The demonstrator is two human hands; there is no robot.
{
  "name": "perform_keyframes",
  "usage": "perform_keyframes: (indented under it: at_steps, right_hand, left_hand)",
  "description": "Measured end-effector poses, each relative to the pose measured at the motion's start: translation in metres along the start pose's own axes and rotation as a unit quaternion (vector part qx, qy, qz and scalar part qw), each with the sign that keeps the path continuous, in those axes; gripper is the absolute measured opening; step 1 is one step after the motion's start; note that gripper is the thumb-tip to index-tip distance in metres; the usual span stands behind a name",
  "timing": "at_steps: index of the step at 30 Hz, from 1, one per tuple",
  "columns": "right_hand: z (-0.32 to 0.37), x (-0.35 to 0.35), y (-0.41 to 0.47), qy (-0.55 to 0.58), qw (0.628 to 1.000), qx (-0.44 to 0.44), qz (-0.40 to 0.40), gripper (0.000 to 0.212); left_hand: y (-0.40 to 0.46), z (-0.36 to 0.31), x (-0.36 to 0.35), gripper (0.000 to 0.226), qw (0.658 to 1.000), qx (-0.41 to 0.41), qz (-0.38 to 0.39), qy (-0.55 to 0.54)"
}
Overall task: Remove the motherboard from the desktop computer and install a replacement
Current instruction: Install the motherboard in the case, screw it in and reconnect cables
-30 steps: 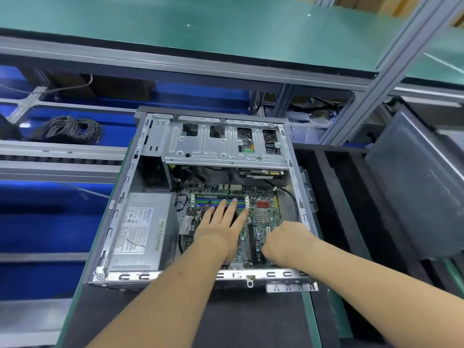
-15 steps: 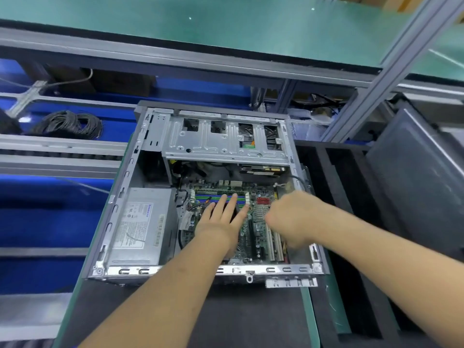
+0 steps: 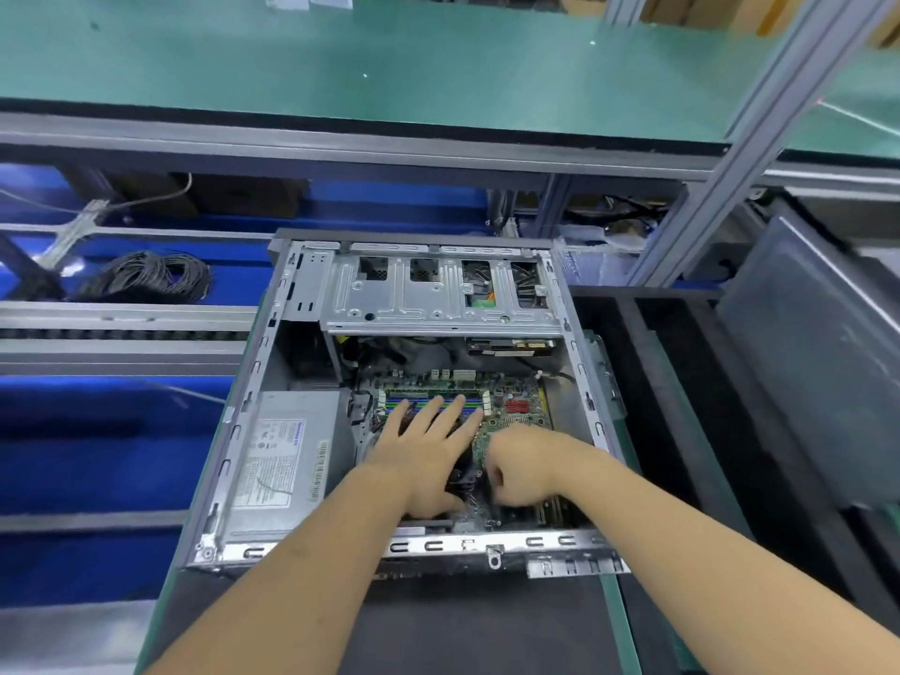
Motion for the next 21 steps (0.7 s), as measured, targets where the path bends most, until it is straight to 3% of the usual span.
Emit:
perform_keyframes:
  at_steps: [3, 9, 12, 17, 21]
  right_hand:
    - [0.006, -0.015, -0.002, -0.002, 0.996, 0.064, 0.064, 0.017]
    - [0.027, -0.011, 0.001, -0.091, 0.987, 0.134, 0.012, 0.021]
    - [0.03, -0.015, -0.002, -0.079, 0.982, 0.163, 0.047, 0.029]
    - [0.031, -0.019, -0.004, -0.091, 0.979, 0.174, 0.06, 0.029]
    - [0.041, -0.014, -0.004, -0.193, 0.963, 0.188, 0.02, 0.017]
  left_hand:
    - [0.004, 0.001, -0.007, 0.102, 0.999, 0.021, 0.024, -0.008]
    - [0.007, 0.003, -0.009, 0.103, 0.999, 0.028, 0.036, -0.019]
    - [0.006, 0.003, -0.008, 0.104, 0.999, 0.026, 0.037, -0.018]
    - [0.006, 0.004, -0.01, 0.105, 0.999, 0.022, 0.033, -0.017]
    - [0.007, 0.004, -0.01, 0.105, 0.999, 0.023, 0.027, -0.015]
Point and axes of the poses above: each hand's wrist, its own y-axis towards the middle knuckle, its own x-axis out of the back of the hand, z = x × y, the point moved 7 cm from there along y, towards the middle knuckle, and after that the axes turned 11 degrees about -y, right-handed, at the moved point
